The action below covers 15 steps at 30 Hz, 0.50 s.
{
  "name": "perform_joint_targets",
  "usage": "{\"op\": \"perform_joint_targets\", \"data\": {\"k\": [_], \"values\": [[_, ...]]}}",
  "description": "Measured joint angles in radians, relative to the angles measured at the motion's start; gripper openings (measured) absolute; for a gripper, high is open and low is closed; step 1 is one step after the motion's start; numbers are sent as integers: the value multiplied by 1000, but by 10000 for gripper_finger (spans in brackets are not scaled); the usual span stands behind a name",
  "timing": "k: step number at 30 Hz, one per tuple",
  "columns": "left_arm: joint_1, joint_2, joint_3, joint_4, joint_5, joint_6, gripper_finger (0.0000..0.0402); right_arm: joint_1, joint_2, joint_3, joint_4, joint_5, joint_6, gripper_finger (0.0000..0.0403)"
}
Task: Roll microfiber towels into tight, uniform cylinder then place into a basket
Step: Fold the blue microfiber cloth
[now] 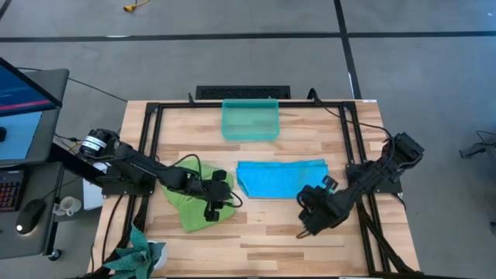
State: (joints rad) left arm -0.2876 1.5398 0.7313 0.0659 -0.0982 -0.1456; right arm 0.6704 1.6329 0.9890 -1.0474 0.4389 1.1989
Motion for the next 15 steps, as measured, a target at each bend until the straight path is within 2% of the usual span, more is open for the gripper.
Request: {"op": "perform_joint_targets", "data": {"k": [4, 6, 10, 12, 15], "values": [[46, -3, -2, 85, 8, 68, 91, 7, 0, 68, 19, 107, -108, 107], [87, -27, 15, 76, 19, 107, 91, 1, 0, 116, -2, 164, -188, 107], [184, -126, 99, -111, 46, 140, 91, -25, 0, 237, -114, 195, -342, 107], [224, -186, 133, -191, 49, 142, 91, -41, 0, 300, -203, 215, -375, 107], [261, -273, 159, -247, 57, 142, 91, -57, -5, 372, -347, 304, -380, 107]]}}
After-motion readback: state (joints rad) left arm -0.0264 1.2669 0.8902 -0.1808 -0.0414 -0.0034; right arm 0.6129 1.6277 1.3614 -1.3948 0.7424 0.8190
